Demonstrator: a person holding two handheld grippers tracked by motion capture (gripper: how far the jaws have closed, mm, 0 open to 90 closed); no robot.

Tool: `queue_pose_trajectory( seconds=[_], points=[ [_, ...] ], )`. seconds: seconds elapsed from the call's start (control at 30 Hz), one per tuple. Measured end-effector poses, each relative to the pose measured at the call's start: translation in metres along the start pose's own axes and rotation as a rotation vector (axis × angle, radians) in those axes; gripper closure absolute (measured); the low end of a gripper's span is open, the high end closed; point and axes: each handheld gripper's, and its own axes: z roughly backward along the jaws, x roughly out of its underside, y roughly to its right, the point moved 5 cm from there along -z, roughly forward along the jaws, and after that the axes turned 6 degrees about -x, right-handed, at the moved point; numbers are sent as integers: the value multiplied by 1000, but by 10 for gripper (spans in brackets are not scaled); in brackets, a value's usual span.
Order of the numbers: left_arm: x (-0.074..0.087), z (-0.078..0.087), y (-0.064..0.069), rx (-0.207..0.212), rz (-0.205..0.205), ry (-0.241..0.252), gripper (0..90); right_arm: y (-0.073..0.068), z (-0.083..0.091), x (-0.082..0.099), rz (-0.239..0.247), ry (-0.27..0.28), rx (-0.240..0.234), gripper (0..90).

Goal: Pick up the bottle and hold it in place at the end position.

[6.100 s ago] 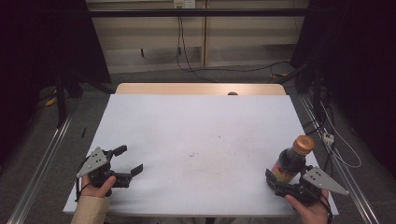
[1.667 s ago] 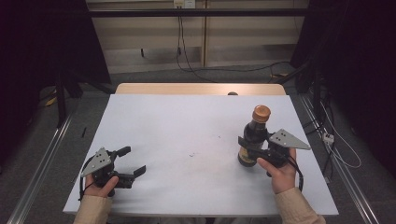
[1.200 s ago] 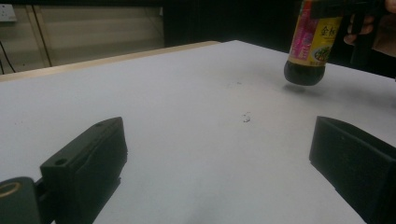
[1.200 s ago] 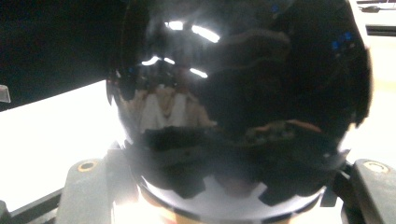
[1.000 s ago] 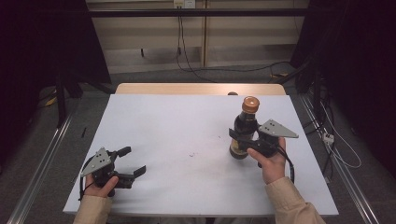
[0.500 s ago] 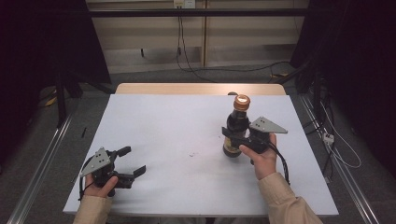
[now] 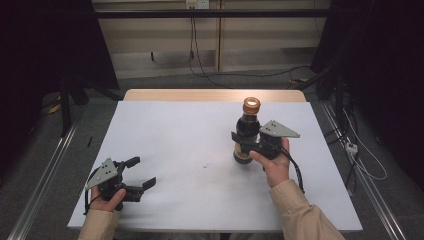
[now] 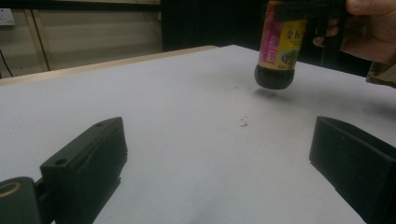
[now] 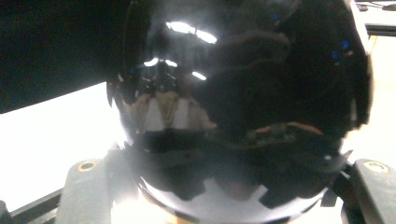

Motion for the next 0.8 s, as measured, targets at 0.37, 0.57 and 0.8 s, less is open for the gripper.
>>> queue_pose_trajectory(
  seconds=[0.37,0.57,0.8],
  points=[
    [0,0,0,4,1,-4,40,-1,-16,-9,24,-3,-4,306],
    [1,-1,2,10,3,-6,40,-2,-26,-8,23,-3,-13,306],
    [1,0,1,7,4,-3,40,-1,-36,-7,18,2,-16,306]
  ],
)
